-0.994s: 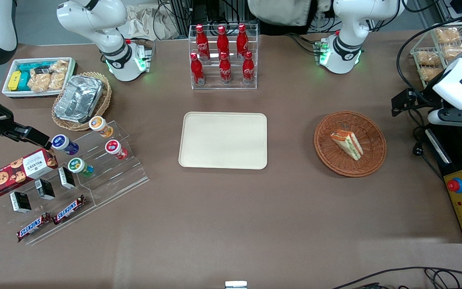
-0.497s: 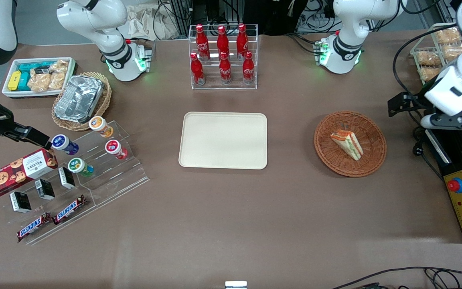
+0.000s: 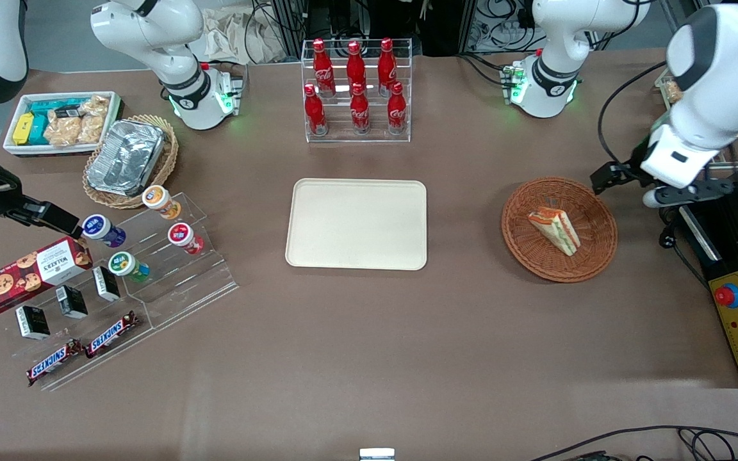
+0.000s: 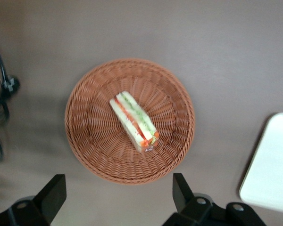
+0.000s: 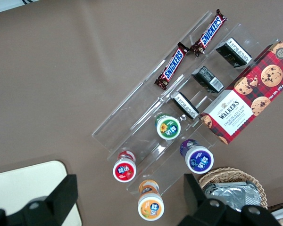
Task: Place sandwich from basket to tray
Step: 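Move the open left gripper over the wrapped sandwich in the basket, then lower the open left gripper around the wrapped sandwich and close it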
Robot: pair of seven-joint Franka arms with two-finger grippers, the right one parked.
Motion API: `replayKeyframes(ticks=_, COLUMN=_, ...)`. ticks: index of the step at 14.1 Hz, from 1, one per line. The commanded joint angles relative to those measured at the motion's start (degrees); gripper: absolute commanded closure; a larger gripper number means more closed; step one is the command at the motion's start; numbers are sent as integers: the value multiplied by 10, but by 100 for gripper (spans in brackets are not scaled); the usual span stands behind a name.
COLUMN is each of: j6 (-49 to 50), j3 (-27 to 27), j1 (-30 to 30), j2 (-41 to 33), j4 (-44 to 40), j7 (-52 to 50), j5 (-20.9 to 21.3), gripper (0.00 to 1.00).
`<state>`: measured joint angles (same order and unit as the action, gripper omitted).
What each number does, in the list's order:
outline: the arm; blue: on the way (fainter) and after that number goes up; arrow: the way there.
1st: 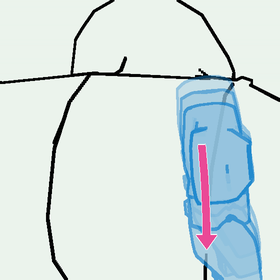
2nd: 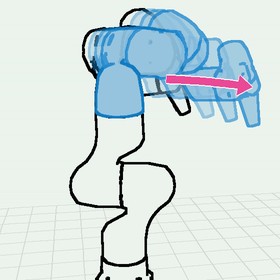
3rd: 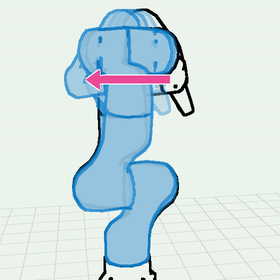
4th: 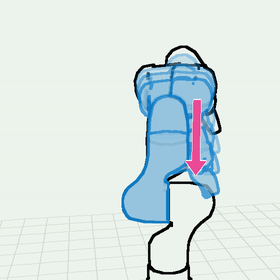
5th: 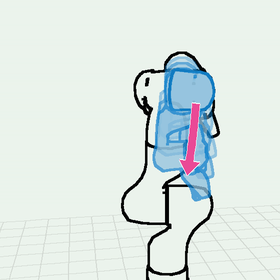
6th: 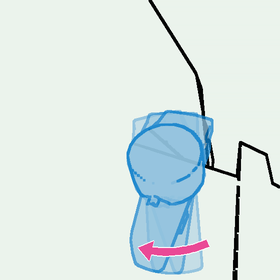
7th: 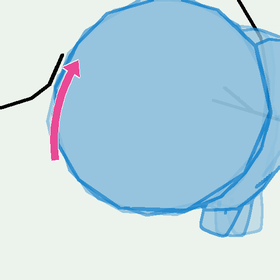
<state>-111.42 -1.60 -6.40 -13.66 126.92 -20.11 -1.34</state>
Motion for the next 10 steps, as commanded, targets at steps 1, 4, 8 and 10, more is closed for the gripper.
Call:
replayKeyframes(ticks=1, j6=-53, j3=9, j1=3, j2=-18, j4=45, j7=-116, j5=10, gripper=0)
replayKeyframes(ticks=4, j6=-164, j3=12, j1=3, j2=-14, j4=131, j7=-153, j5=9, gripper=0)
replayKeyframes(ticks=8, j6=-307, j3=11, j1=2, j2=36, j4=196, j7=-202, j5=10, gripper=0)
replayKeyframes(ticks=10, j6=-334, j3=12, j1=-4, j2=65, j4=196, j7=-235, j5=16, gripper=0)
